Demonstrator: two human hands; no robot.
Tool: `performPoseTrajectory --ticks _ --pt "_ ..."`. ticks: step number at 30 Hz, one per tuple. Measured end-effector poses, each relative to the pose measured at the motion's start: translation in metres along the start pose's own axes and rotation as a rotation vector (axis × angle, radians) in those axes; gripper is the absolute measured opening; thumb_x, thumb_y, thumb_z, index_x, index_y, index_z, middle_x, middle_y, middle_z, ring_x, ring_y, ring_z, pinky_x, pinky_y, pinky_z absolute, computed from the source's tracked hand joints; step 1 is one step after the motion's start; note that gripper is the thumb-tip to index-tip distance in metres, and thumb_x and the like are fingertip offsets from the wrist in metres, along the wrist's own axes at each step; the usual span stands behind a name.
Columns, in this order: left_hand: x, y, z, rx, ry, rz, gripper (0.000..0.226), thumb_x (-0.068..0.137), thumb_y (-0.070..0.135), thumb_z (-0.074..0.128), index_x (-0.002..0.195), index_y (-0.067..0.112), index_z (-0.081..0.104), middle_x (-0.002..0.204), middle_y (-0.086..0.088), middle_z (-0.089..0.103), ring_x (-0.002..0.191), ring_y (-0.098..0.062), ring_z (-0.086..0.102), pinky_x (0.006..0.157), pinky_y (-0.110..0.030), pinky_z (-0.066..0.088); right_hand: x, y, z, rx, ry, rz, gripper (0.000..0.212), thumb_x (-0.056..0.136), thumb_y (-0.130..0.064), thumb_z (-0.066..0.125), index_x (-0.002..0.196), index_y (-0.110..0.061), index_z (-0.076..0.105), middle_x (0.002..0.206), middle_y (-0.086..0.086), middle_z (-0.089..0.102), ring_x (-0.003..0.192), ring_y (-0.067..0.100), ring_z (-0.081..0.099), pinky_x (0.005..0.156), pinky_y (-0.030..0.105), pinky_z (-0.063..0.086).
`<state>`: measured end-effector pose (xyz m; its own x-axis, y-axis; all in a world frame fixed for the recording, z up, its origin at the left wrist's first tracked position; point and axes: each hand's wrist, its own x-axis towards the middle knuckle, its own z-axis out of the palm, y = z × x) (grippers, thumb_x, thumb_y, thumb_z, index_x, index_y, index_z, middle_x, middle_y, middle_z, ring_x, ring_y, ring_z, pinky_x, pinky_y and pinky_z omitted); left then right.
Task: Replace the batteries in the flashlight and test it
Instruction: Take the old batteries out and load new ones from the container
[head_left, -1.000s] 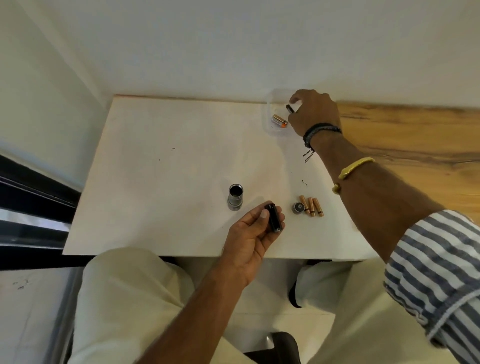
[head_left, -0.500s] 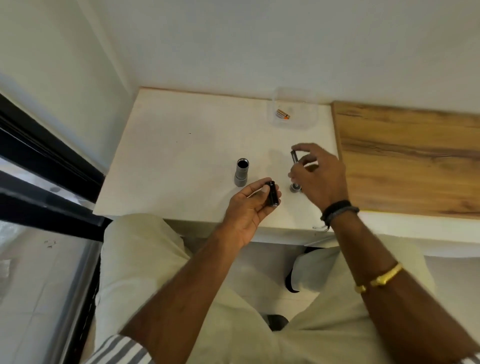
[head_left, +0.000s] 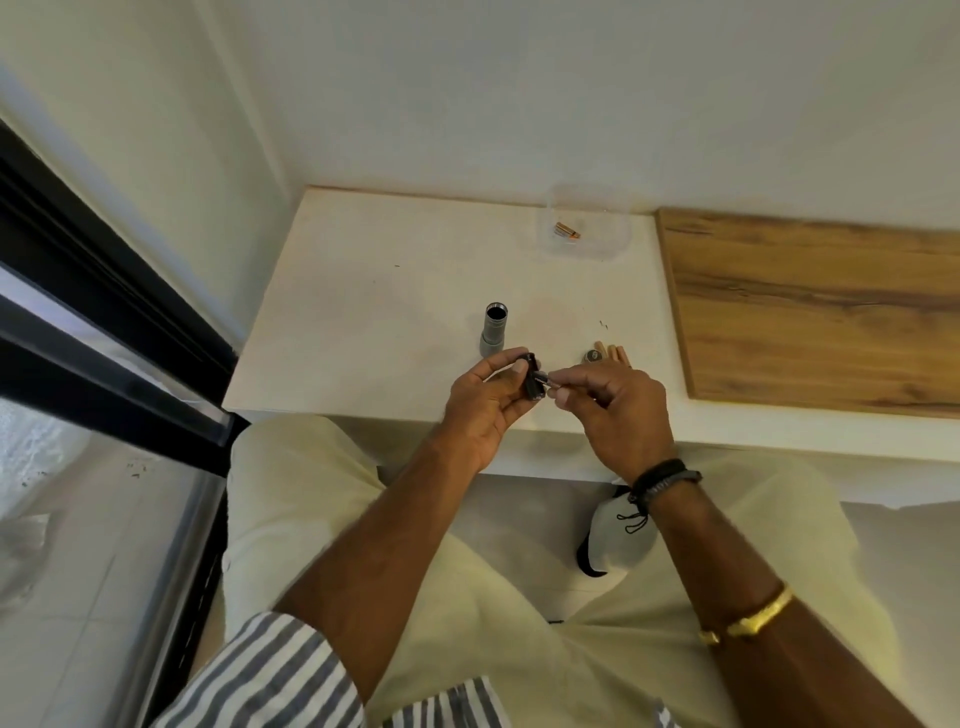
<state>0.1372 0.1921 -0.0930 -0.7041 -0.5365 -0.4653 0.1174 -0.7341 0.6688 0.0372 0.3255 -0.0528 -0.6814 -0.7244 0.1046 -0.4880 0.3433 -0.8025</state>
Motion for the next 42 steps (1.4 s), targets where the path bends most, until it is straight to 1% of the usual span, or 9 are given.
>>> performPoseTrajectory --ticks 10,17,22,27,29,32,34,38,42 --pt "-0.006 -0.004 0.002 0.062 -0.009 -0.021 0.019 0.093 0.006 0.066 0.111 0.008 0.070 0.109 -0.018 0.074 0.097 -0.029 0.074 0.077 -0.034 0.062 -0.003 -0.004 0.001 -0.106 0.020 -0.070 0.015 0.083 -0.003 0.080 0.096 -0.010 0.082 0.092 0.005 0.079 0.082 0.011 0.067 0.084 -0.003 0.042" --pt "-0.007 -0.008 -0.001 0.081 -0.001 -0.074 0.015 0.094 0.005 0.064 0.104 0.012 0.072 0.101 -0.013 0.077 0.096 -0.029 0.075 0.074 -0.034 0.062 0.003 -0.002 -0.002 -0.078 -0.077 -0.034 0.015 0.081 0.000 0.081 0.094 -0.006 0.082 0.093 0.007 0.077 0.084 0.016 0.068 0.082 -0.002 0.043" --pt "-0.004 -0.005 -0.002 0.053 -0.012 -0.060 0.016 0.094 0.005 0.063 0.107 0.010 0.071 0.104 -0.015 0.076 0.097 -0.028 0.074 0.074 -0.032 0.062 0.005 -0.002 0.003 -0.045 -0.093 -0.051 0.013 0.083 0.001 0.079 0.094 -0.006 0.082 0.093 0.007 0.076 0.081 0.003 0.063 0.083 -0.002 0.042" --pt "-0.001 -0.003 -0.002 0.028 -0.010 -0.045 0.019 0.096 0.003 0.060 0.111 0.008 0.069 0.106 -0.016 0.076 0.100 -0.029 0.074 0.078 -0.034 0.061 0.008 0.003 0.008 -0.044 -0.105 -0.035 0.014 0.085 -0.001 0.077 0.097 -0.009 0.082 0.096 0.007 0.076 0.083 0.008 0.064 0.081 0.000 0.045" --pt "0.001 -0.003 -0.001 -0.004 -0.012 -0.061 0.022 0.096 0.003 0.059 0.117 0.005 0.067 0.107 -0.017 0.075 0.099 -0.029 0.074 0.079 -0.035 0.062 0.008 0.004 0.007 -0.014 -0.071 -0.025 0.015 0.086 -0.003 0.077 0.097 -0.012 0.082 0.094 0.004 0.076 0.083 0.005 0.065 0.086 0.008 0.051" --pt "0.003 -0.002 0.002 -0.085 -0.027 -0.090 0.024 0.096 0.003 0.060 0.120 -0.001 0.064 0.107 -0.021 0.074 0.099 -0.029 0.073 0.083 -0.037 0.061 0.012 0.010 0.004 0.135 0.059 0.067 0.014 0.086 -0.006 0.079 0.095 -0.015 0.082 0.087 -0.004 0.076 0.082 0.011 0.070 0.102 0.041 0.054" --pt "0.005 -0.002 0.004 -0.106 -0.042 -0.098 0.024 0.094 0.004 0.063 0.117 -0.002 0.064 0.105 -0.021 0.073 0.099 -0.030 0.072 0.085 -0.037 0.060 0.018 0.014 0.000 0.303 0.125 0.191 0.016 0.085 -0.005 0.079 0.093 -0.018 0.081 0.087 0.002 0.078 0.078 0.019 0.072 0.094 0.051 0.059" --pt "0.011 -0.006 0.010 -0.140 -0.030 -0.122 0.021 0.092 -0.001 0.063 0.113 -0.002 0.063 0.099 -0.021 0.073 0.093 -0.030 0.073 0.081 -0.036 0.061 0.037 0.023 -0.001 0.497 0.166 0.333 0.023 0.085 -0.002 0.078 0.087 -0.025 0.082 0.087 0.003 0.080 0.079 0.020 0.074 0.081 0.041 0.063" --pt "0.020 -0.009 0.016 -0.162 -0.014 -0.132 0.021 0.093 -0.003 0.061 0.114 -0.001 0.064 0.105 -0.022 0.073 0.097 -0.032 0.073 0.082 -0.039 0.062 0.074 0.027 -0.002 0.517 0.178 0.359 0.017 0.086 -0.006 0.077 0.091 -0.021 0.082 0.085 0.004 0.079 0.073 0.017 0.074 0.071 0.031 0.060"
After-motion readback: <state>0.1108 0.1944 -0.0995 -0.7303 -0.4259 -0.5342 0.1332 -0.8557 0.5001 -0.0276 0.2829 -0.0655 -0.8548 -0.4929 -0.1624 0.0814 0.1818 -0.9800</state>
